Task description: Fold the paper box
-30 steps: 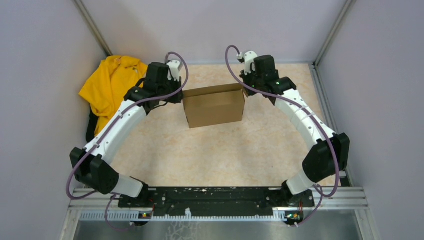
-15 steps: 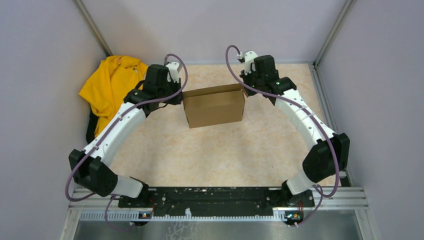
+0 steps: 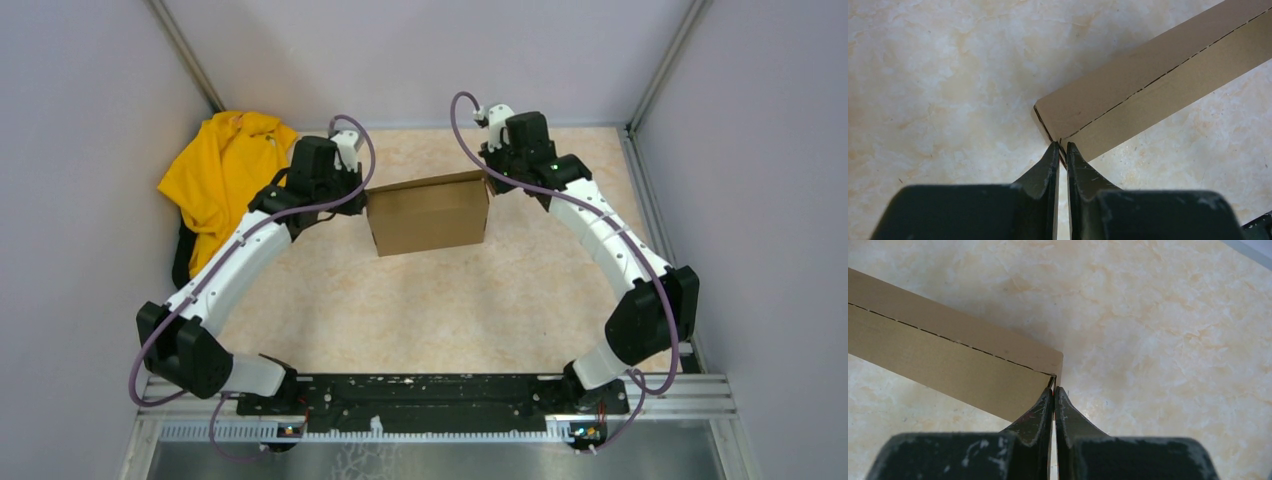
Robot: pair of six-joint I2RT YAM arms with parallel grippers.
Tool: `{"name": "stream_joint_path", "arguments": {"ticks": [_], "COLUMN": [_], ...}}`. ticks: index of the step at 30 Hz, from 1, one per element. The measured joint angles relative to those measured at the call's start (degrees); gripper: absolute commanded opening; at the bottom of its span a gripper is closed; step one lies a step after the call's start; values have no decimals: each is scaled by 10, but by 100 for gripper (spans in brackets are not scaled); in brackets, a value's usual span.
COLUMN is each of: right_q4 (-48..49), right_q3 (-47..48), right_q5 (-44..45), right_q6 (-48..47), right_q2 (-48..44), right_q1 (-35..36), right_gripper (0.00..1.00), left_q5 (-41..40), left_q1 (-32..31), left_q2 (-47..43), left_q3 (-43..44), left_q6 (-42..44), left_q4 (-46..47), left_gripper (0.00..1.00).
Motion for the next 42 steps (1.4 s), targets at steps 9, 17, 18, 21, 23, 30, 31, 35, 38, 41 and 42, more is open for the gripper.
{"name": "stream_joint_path", "arguments": {"ticks": [9, 17, 18, 21, 23, 30, 31, 35, 38, 41, 42], "right_q4": [-30, -58, -63, -71, -72, -82, -82, -85, -88, -90, -90], "right_q3": [13, 51, 57, 67, 68, 67, 67, 67, 66, 61, 59], "right_q5": [5, 12, 12, 17, 19, 30, 33, 44, 51, 62, 64], "right_q6": [11, 18, 19, 19, 22, 24, 25, 27, 27, 27, 27], "right_q2": [0, 13, 16, 25, 28, 28, 28, 28, 28, 28, 28], "right_q1": [4, 6, 6, 6, 6, 9, 11, 14, 16, 17, 18], "right_gripper": [0, 0, 0, 7, 9, 19, 21, 23, 25, 29, 32], "left_q5": [3, 9, 10, 13, 15, 21, 21, 24, 26, 29, 29], "left_q1": [0, 0, 0, 0, 0, 0, 0, 0, 0, -1, -1], "left_q2": [2, 18, 20, 25, 28, 44, 46, 55, 59, 62, 63], "left_q3": [4, 28, 31, 37, 42, 62, 64, 76, 81, 84, 86], "left_q6": [0, -1, -1, -2, -2, -4, -4, -4, -4, -4, -4], "left_q4": [-7, -30, -33, -38, -43, -55, -57, -61, -62, -62, -63], "left_gripper": [16, 16, 16, 16, 16, 17, 17, 19, 20, 21, 21]}}
